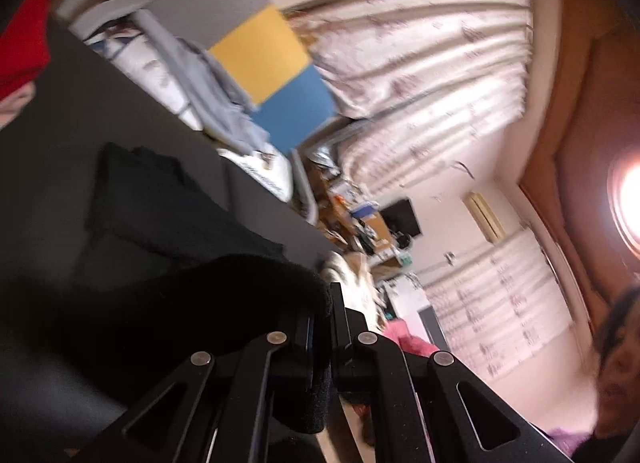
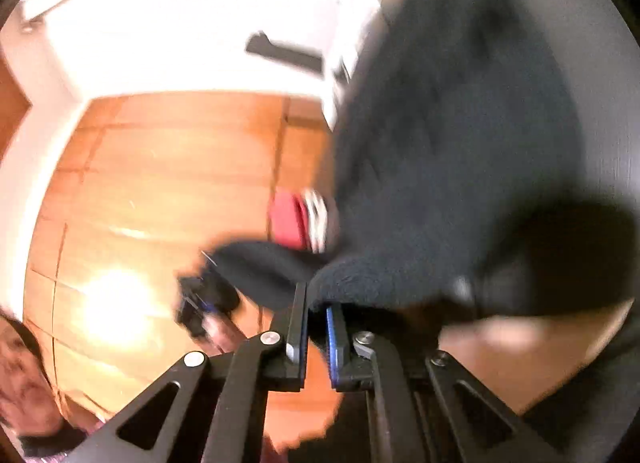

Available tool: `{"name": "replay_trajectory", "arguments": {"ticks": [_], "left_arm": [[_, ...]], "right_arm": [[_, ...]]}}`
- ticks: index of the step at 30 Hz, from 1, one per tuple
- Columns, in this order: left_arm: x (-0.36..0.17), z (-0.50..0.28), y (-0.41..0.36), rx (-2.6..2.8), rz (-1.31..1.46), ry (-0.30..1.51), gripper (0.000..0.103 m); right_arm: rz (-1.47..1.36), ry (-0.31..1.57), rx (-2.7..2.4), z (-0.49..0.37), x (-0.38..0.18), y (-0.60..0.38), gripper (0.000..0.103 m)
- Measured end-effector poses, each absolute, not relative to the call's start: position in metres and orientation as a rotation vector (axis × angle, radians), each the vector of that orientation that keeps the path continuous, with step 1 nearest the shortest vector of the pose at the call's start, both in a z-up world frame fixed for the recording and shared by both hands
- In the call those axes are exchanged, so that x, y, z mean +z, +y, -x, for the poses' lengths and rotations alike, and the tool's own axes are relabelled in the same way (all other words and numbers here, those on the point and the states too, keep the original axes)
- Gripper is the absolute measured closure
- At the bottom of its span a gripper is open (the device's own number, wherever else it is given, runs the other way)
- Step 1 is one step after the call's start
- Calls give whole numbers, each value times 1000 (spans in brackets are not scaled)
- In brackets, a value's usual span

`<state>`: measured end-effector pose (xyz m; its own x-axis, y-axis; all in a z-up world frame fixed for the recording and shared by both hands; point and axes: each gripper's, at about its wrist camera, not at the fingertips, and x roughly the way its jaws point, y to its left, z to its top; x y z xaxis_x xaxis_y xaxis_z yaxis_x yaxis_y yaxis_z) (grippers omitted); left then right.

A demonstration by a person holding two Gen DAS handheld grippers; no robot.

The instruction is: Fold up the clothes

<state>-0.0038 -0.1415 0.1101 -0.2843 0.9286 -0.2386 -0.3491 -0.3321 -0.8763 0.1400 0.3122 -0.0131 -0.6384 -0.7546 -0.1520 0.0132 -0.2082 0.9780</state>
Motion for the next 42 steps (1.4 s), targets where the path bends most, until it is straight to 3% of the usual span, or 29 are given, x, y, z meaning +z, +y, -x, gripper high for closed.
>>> {"name": "replay_trajectory", "arguments": {"ticks": [5, 8, 9, 13, 20, 23, 29, 36, 42], "left_arm": [[36, 42, -132, 1856, 1164, -964, 97], [-9, 51, -132, 1844, 1285, -1072, 98], [-19, 50, -133, 1836, 1304, -1102, 98], [-29, 43, -138, 1834, 1312, -1091, 97], [-35, 41, -139, 1798, 1313, -1100, 97], [-24, 34, -145, 1791, 1286, -1096, 97], [10, 13, -160, 1761, 1198, -1095, 98], [53, -33, -174, 1640, 1095, -1124, 98], [74, -29, -176, 1553, 1059, -1211, 97]], "right_arm": [[-951, -1541, -2142, -76, -6, 362, 94], [-1138, -1507, -2210, -58, -21, 365, 76], [-1151, -1488, -2196, -61, -21, 362, 76], [-1193, -1343, -2205, -67, -6, 341, 65], [-1263, -1079, -2229, -73, -20, 273, 63], [-1273, -1066, -2206, -77, -36, 262, 95], [-963, -1301, -2068, -96, -19, 272, 96], [-608, -1335, -1977, -156, 56, 285, 96], [-498, -1440, -1889, -165, 72, 303, 96]]}}
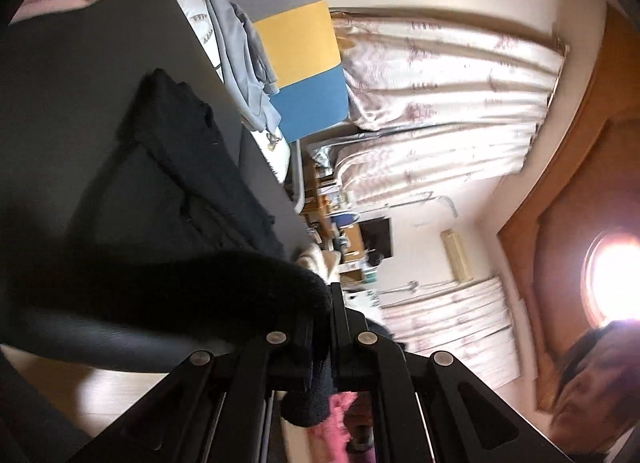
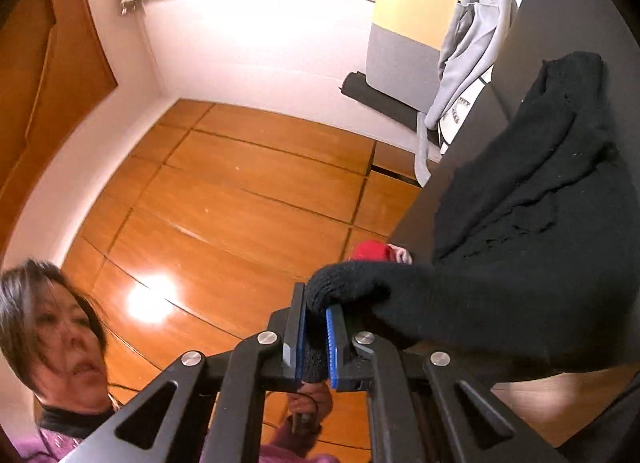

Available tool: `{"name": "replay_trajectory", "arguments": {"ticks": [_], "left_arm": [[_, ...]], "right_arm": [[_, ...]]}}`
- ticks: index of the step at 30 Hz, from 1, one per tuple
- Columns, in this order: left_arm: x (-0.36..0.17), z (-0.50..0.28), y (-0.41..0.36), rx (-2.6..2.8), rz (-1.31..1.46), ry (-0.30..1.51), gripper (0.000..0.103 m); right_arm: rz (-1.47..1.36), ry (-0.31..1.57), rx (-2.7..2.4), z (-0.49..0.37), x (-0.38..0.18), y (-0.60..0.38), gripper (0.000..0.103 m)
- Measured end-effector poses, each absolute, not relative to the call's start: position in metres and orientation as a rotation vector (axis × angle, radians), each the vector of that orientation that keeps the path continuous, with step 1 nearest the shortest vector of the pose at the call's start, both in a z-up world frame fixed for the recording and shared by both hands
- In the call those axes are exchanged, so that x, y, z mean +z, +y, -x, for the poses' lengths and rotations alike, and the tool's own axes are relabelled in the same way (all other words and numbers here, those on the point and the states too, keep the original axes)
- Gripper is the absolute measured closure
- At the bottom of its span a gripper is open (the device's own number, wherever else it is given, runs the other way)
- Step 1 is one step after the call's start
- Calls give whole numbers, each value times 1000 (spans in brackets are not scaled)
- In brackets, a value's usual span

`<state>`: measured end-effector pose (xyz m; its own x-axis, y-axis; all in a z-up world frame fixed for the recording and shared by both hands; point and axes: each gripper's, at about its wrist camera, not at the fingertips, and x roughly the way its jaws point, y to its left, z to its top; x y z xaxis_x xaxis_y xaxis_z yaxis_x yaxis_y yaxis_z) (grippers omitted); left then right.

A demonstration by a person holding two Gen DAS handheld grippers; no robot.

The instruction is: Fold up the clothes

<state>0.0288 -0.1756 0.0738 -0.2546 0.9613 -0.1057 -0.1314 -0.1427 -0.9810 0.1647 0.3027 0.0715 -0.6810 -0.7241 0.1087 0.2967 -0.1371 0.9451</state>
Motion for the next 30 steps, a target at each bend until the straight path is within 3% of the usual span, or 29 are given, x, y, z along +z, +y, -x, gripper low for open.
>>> {"name": "replay_trajectory", "arguments": {"ticks": [16, 19, 20, 21, 23, 25, 27, 30], "left_arm": [[-17, 168, -82, 1526, 1454, -1535, 98], [-38, 187, -73, 1521, 1533, -1577, 97], [-42, 192, -73, 1511, 1544, -1592, 97], [-42, 196, -73, 1503, 1538, -1608, 95], [-43, 205, -74, 1486, 1526, -1638, 81], [-43, 213, -76, 1472, 1505, -1673, 40], [-40, 219, -81, 1491, 1461, -1717, 30], [-27, 225, -92, 1609, 1421, -1661, 29]], "right_arm": [[-764, -2046, -1805, 14, -48, 383, 96], [-850, -2117, -1776, 25, -70, 390, 92], [-881, -2141, -1768, 29, -76, 392, 85], [-896, -2165, -1759, 31, -80, 393, 80], [-851, -2201, -1734, 34, -81, 399, 73], [-772, -2205, -1761, 37, -74, 411, 71], [-709, -2207, -1800, 39, -69, 422, 66], [-752, -2162, -1927, 34, -62, 432, 63]]}}
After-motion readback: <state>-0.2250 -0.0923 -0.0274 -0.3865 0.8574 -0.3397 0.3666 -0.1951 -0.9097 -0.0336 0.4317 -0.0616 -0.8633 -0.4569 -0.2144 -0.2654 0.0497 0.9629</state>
